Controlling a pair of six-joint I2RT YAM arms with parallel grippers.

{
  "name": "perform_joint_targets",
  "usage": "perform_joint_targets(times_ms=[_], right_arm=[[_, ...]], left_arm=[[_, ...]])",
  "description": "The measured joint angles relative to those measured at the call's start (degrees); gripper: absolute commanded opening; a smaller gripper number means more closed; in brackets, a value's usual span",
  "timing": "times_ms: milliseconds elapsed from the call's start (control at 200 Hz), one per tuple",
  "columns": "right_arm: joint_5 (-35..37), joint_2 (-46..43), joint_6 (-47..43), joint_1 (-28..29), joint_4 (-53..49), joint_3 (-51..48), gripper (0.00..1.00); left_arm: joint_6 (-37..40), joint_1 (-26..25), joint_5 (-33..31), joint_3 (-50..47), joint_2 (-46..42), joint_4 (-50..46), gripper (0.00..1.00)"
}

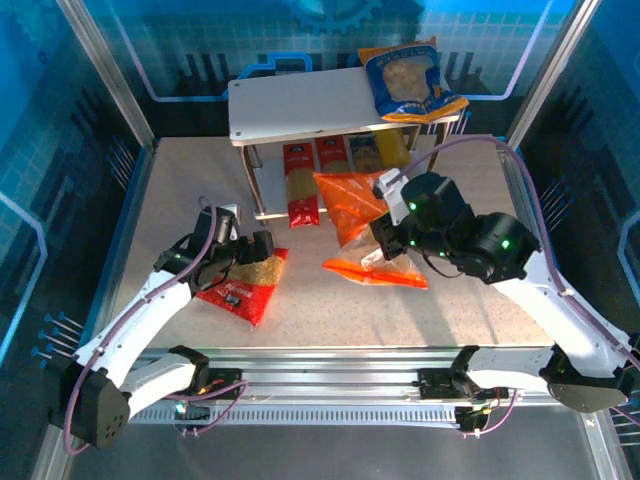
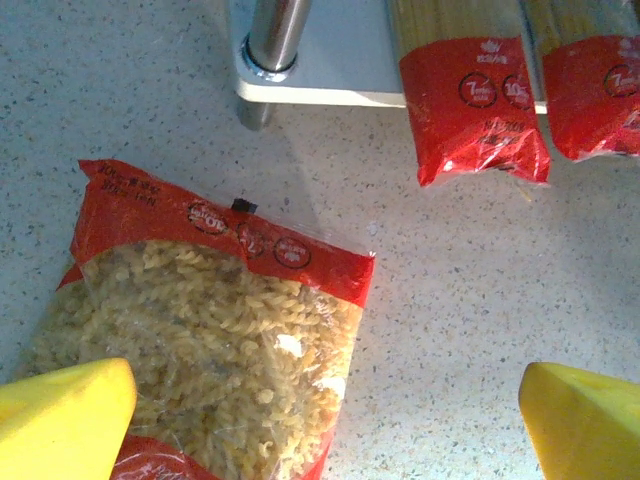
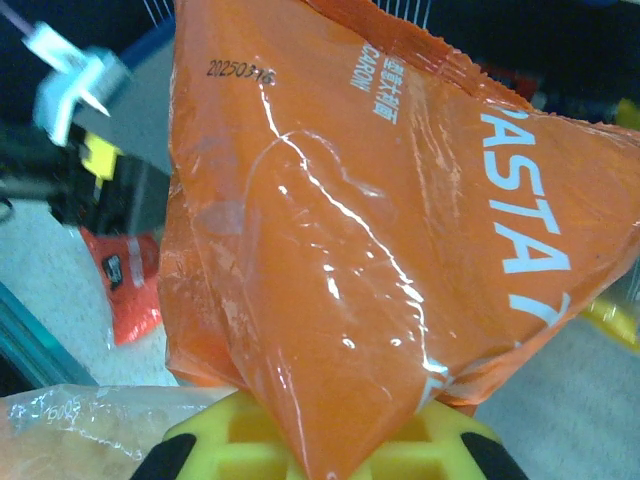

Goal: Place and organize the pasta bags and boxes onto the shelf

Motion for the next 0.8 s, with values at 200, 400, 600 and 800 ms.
perform_joint_targets(times_ms=[200,400,600,800], right_arm=[[0.0,8.0,-6.4,0.0,0.5,14.6,0.00],[-2.3,19.3,-10.3,-4.1,0.7,29.7,0.00],[-4.6,30.8,-11.3,-11.1,0.9,43.9,0.00],[-6.5,38.4,-11.3,-15.5,2.9,52.1,0.00]], left_arm=[[0.0,0.0,0.2,0.2,0.0,0.0,0.99],[0.3,0.0,0.2,1.3,0.6,-0.2,0.99],[0.5,0.0,0.4,2.0,1.0,-0.2,0.99],[1.4,0.0,0.4,2.2,1.4,-0.2,0.99]])
